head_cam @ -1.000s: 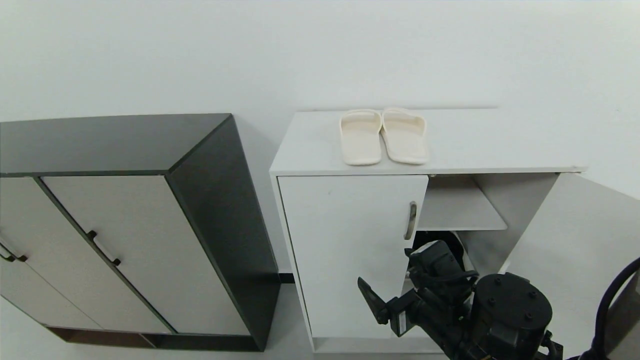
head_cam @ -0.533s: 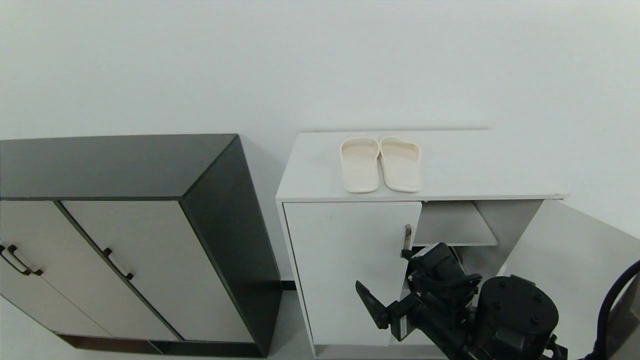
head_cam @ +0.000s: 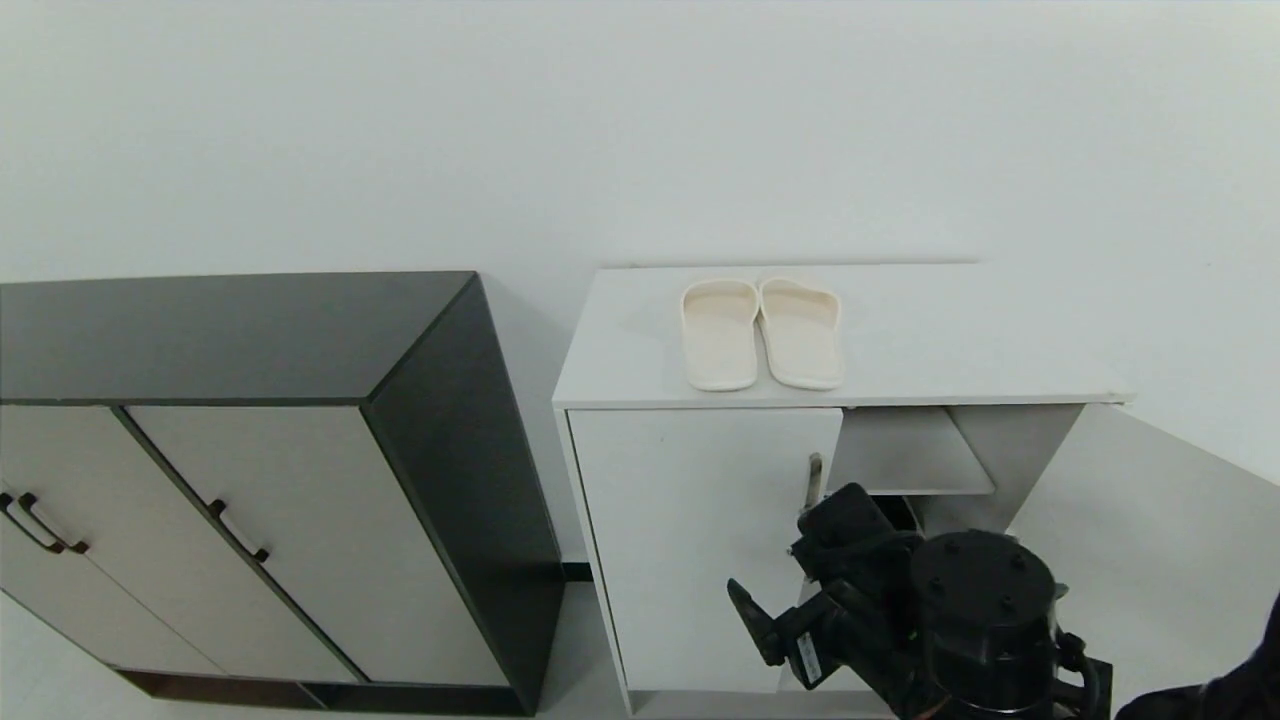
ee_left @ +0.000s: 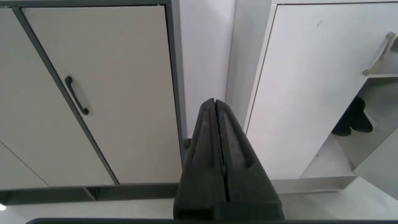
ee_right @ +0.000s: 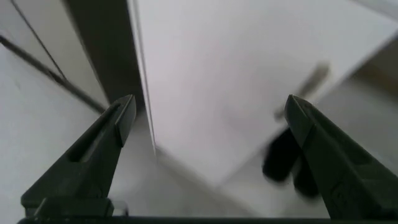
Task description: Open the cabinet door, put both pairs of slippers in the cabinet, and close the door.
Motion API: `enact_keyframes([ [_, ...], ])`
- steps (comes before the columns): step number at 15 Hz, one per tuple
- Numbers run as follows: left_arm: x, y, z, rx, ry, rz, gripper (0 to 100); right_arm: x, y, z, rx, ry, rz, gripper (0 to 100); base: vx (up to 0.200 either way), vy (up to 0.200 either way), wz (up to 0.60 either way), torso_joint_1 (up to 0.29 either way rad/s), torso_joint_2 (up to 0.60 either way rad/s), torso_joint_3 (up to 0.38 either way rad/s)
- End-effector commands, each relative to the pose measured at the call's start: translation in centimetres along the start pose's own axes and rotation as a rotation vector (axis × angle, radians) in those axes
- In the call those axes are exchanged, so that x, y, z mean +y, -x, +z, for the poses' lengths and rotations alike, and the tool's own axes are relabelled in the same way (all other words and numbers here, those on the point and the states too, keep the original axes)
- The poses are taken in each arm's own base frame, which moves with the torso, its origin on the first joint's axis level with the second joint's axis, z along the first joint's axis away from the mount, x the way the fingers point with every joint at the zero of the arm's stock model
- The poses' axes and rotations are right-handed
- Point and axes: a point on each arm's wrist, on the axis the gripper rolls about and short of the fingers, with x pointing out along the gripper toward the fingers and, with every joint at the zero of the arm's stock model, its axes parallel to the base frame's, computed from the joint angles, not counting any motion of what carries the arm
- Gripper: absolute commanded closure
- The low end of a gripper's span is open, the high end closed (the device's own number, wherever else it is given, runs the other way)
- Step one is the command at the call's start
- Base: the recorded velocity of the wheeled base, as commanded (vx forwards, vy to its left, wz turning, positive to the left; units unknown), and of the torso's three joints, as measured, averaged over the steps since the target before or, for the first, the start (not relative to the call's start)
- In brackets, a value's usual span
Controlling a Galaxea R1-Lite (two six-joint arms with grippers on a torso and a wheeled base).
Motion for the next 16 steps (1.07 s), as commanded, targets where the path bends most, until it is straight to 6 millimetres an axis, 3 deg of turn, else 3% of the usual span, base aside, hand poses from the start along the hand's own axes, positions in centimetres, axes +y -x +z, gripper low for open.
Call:
enact_keyframes([
  [1, 0.0, 0.0, 0.0, 0.001, 0.0, 0.001, 100, 0.4, 3.0, 8.2, -0.032, -0.205, -0.112, 0, 0.0, 0.0, 0.0, 0.0, 0.0, 0.0],
  [3, 0.0, 0.0, 0.0, 0.001, 0.0, 0.002, 100, 0.8, 2.9, 10.5, -0.039, -0.32, -0.218, 0, 0.0, 0.0, 0.0, 0.0, 0.0, 0.0],
  [6, 0.0, 0.0, 0.0, 0.001, 0.0, 0.013, 100, 0.8, 2.3, 10.6, -0.043, -0.328, -0.255, 0, 0.0, 0.0, 0.0, 0.0, 0.0, 0.0],
  [7, 0.0, 0.0, 0.0, 0.001, -0.002, 0.013, 100, 0.5, 1.2, 10.2, -0.042, -0.324, -0.322, 0, 0.0, 0.0, 0.0, 0.0, 0.0, 0.0],
  [11, 0.0, 0.0, 0.0, 0.001, 0.003, 0.013, 100, 0.1, 0.4, 8.3, -0.056, -0.265, -0.335, 0, 0.0, 0.0, 0.0, 0.0, 0.0, 0.0],
  [16, 0.0, 0.0, 0.0, 0.001, 0.008, 0.013, 100, 0.0, -0.1, 7.7, -0.092, -0.241, -0.307, 0, 0.2, 0.0, 0.0, -0.001, 0.0, 0.005],
])
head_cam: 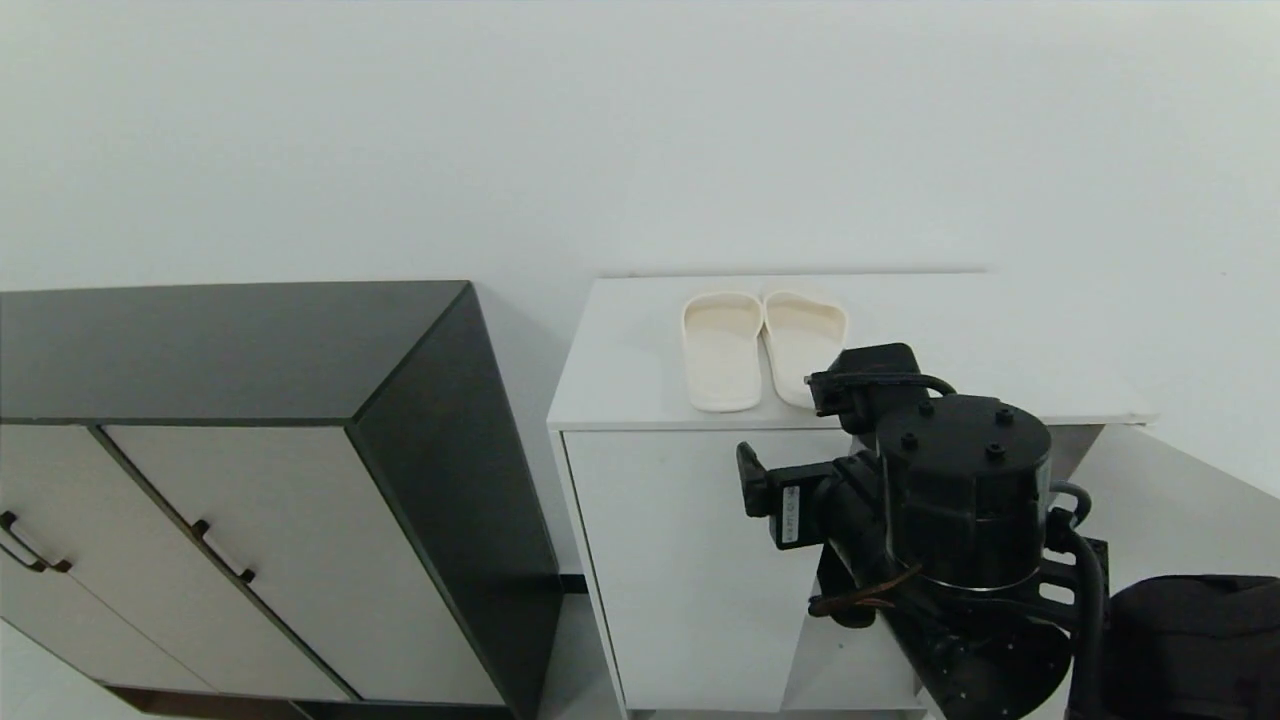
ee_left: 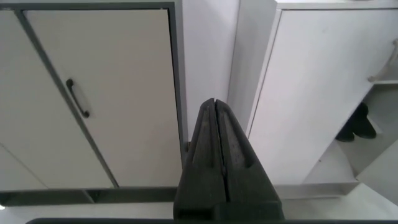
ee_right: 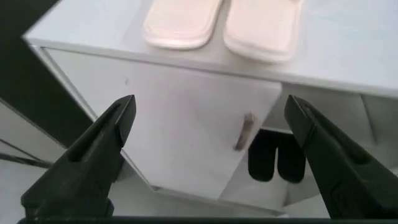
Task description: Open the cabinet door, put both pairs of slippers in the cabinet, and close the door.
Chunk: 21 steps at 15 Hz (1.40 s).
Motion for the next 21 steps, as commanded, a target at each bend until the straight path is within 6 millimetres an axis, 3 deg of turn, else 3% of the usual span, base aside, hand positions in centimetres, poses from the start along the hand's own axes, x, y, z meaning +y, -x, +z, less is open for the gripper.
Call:
enact_keyframes([
  [1, 0.0, 0.0, 0.0, 0.001, 0.0, 0.001, 100, 0.1, -0.2, -0.3, 0.007, 0.008, -0.002, 0, 0.2, 0.0, 0.0, 0.012, 0.0, -0.002],
  [3, 0.0, 0.0, 0.0, 0.001, 0.0, 0.001, 100, 0.1, -0.2, -0.3, 0.006, 0.007, -0.002, 0, 0.2, 0.0, 0.0, 0.012, 0.0, 0.0],
  [5, 0.0, 0.0, 0.0, 0.001, -0.002, 0.0, 100, 0.5, -0.9, 1.7, -0.031, -0.023, -0.006, 0, 0.2, 0.0, 0.0, 0.0, 0.0, 0.0],
  [10, 0.0, 0.0, 0.0, 0.0, 0.002, 0.001, 100, 0.7, -5.0, 3.7, -0.019, -0.014, -0.065, 0, 0.04, 0.0, 0.0, 0.002, 0.0, 0.0],
  [12, 0.0, 0.0, 0.0, 0.0, 0.002, 0.0, 100, 1.0, -6.7, 3.5, -0.01, -0.01, -0.086, 0, 0.0, 0.0, 0.0, 0.0, 0.0, 0.0],
  [17, 0.0, 0.0, 0.0, 0.0, 0.002, 0.0, 100, 1.3, -8.2, 2.2, 0.015, -0.003, -0.106, 0, 0.0, 0.0, 0.0, 0.0, 0.0, 0.0],
  [21, 0.0, 0.0, 0.0, 0.001, 0.002, 0.0, 100, 1.3, -10.8, 1.5, 0.02, -0.036, -0.113, 0, 0.0, 0.0, 0.0, 0.0, 0.0, 0.0],
])
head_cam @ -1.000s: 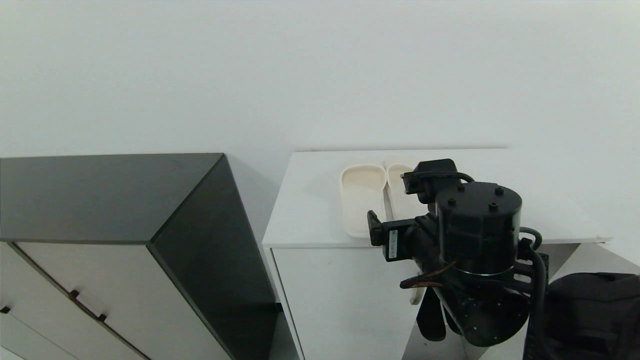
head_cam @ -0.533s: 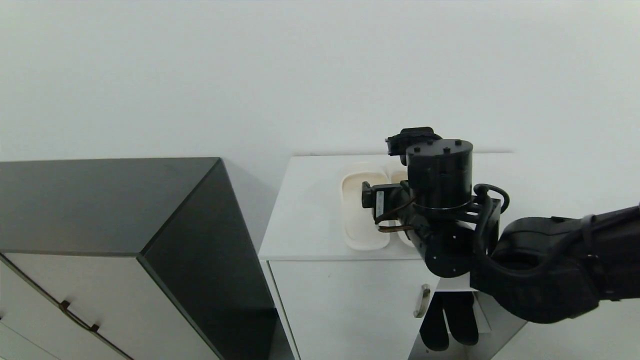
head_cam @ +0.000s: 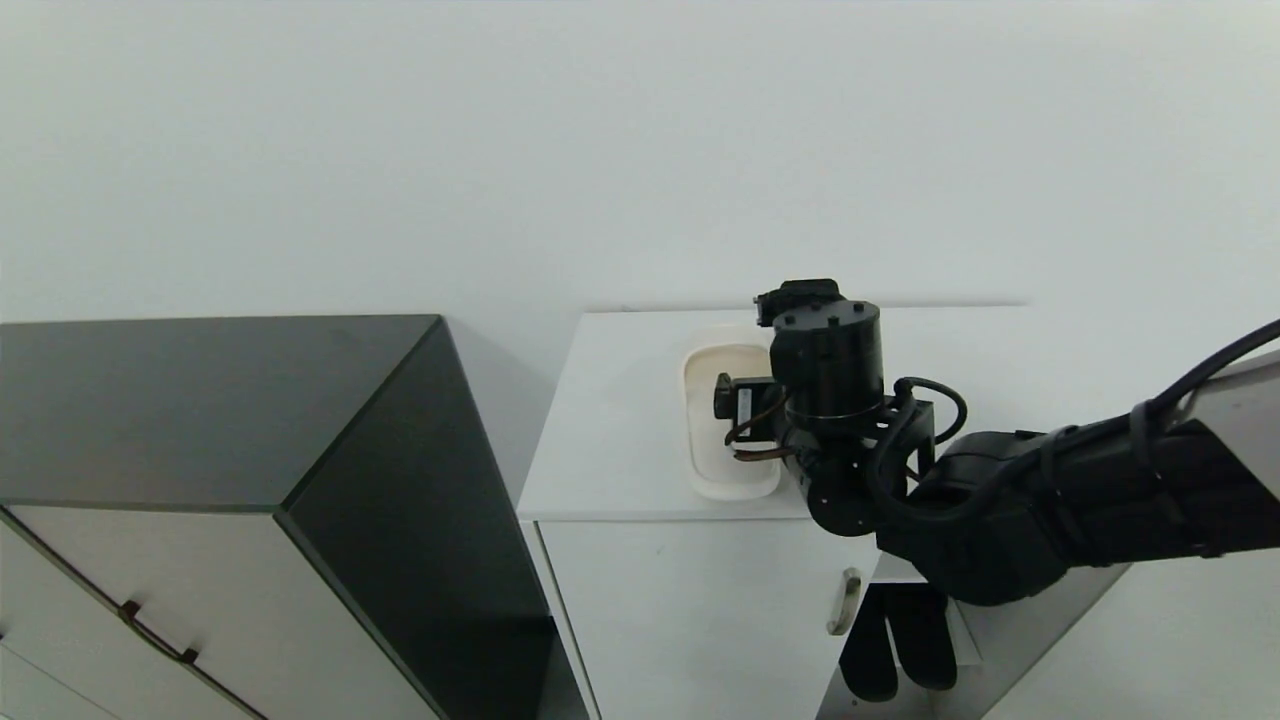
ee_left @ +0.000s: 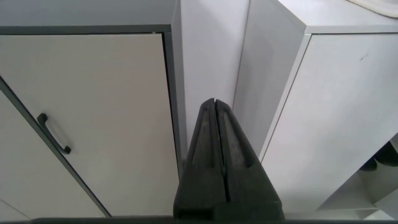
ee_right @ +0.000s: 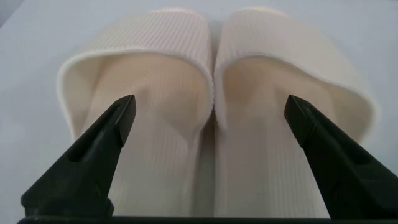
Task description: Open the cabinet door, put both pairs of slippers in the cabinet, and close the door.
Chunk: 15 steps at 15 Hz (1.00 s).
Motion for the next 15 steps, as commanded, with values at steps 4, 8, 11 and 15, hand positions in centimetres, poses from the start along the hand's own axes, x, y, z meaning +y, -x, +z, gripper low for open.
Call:
enact_keyframes([
  [4, 0.0, 0.0, 0.0, 0.0, 0.0, 0.002, 100, -0.1, -2.9, -0.3, 0.024, 0.007, -0.015, 0, 0.0, 0.0, 0.0, 0.0, 0.0, 0.0],
  [8, 0.0, 0.0, 0.0, 0.0, 0.0, 0.002, 100, 0.1, -4.1, 0.2, 0.014, 0.004, -0.024, 0, 0.0, 0.0, 0.0, 0.0, 0.0, 0.0],
  [11, 0.0, 0.0, 0.0, 0.0, 0.0, 0.002, 100, 0.4, -4.4, 0.6, 0.009, 0.003, -0.023, 100, 0.0, 0.0, 0.0, 0.0, 0.0, 0.0],
  [15, 0.0, 0.0, 0.0, 0.0, 0.0, 0.002, 100, 0.5, -4.3, 1.1, -0.001, 0.028, -0.021, 100, 0.0, 0.0, 0.0, 0.0, 0.0, 0.0],
])
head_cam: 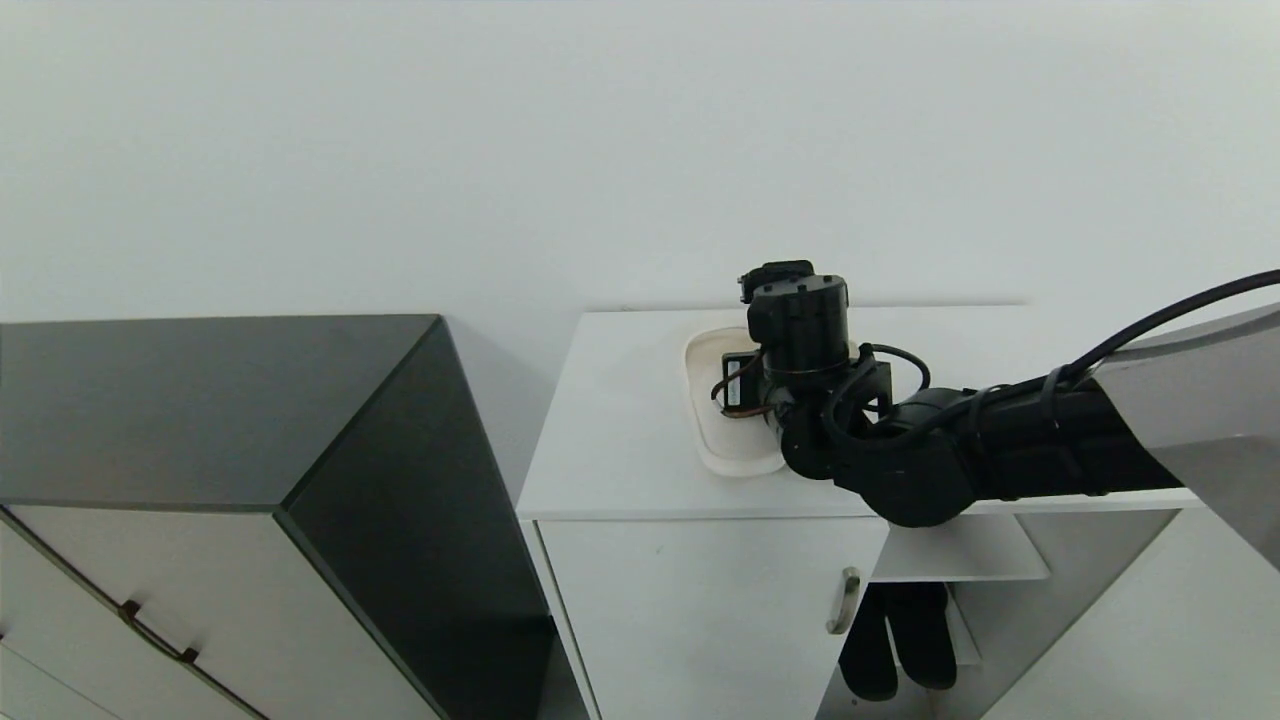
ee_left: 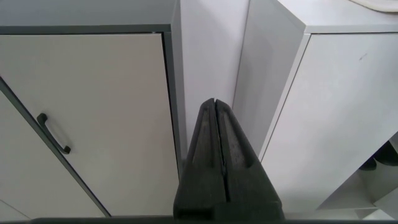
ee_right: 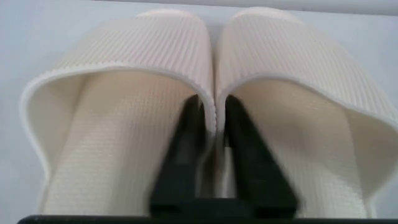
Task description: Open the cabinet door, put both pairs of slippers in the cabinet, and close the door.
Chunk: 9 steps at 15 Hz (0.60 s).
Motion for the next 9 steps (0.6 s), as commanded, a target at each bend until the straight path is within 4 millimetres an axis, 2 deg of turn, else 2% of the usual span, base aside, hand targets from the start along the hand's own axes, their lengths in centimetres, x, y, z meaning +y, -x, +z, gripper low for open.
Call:
enact_keyframes([
  [1, 0.0, 0.0, 0.0, 0.002, 0.0, 0.001, 100, 0.1, 0.1, 0.4, -0.011, -0.008, 0.002, 100, 0.0, 0.0, 0.0, 0.0, 0.0, 0.0],
  [2, 0.0, 0.0, 0.0, 0.001, 0.0, 0.001, 100, 0.0, 1.0, 1.2, -0.022, -0.014, 0.009, 100, 0.0, 0.0, 0.0, 0.0, 0.0, 0.0],
  [4, 0.0, 0.0, 0.0, 0.002, 0.0, 0.001, 100, 0.0, 3.9, 2.9, -0.032, -0.019, 0.051, 100, 0.0, 0.0, 0.0, 0.0, 0.0, 0.0],
  [6, 0.0, 0.0, 0.0, 0.002, 0.0, 0.001, 100, -0.4, 6.4, 3.9, -0.033, -0.018, 0.085, 100, 0.0, 0.0, 0.0, 0.0, 0.0, 0.0],
  [9, 0.0, 0.0, 0.0, 0.001, 0.0, -0.001, 100, -2.8, 10.1, 2.2, 0.032, 0.023, 0.19, 100, 0.0, 0.0, 0.0, 0.0, 0.0, 0.0],
])
